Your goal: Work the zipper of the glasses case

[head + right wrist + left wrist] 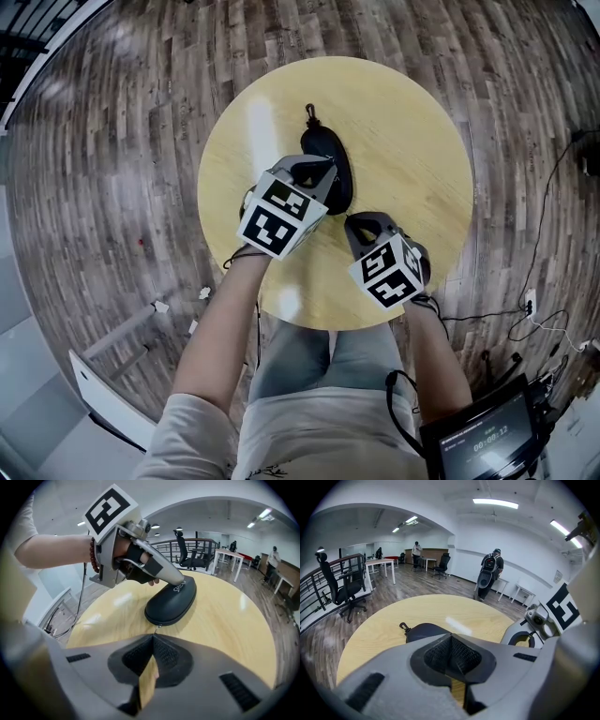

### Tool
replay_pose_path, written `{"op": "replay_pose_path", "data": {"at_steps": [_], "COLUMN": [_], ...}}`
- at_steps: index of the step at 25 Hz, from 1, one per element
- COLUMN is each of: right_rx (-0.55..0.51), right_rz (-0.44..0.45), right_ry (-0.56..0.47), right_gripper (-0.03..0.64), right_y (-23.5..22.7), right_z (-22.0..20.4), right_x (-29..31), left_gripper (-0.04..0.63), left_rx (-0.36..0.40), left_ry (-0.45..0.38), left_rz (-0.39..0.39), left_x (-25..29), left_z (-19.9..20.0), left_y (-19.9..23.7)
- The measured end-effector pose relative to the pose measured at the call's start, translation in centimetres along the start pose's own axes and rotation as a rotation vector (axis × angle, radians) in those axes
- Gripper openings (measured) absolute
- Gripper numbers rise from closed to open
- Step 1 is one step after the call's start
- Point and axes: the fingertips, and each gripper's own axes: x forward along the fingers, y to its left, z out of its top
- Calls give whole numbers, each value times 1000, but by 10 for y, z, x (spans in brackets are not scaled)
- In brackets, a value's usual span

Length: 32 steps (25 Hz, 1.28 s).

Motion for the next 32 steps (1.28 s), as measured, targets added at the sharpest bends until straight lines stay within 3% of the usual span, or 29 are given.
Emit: {"op": "replay_pose_path", "data": {"at_steps": [14,21,27,32], "right_rx": [306,345,399,333], "right_rz": [-136,-141,-175,-209], "right_ry": [-92,-111,-144,-116], "right_gripper": [0,2,2,2], "right_y": [24,10,26,32], "right_z": [25,38,45,32], "right_x": [26,33,39,38], "left_gripper": [8,7,8,7], "left_rx": [1,-19,-25,-51], "left_ry": [5,3,-13,-22], "left_rz": [-33,-44,-56,-80], "left_x": [4,17,3,0], "left_z": [2,13,2,0], "left_y": [0,4,3,2]}}
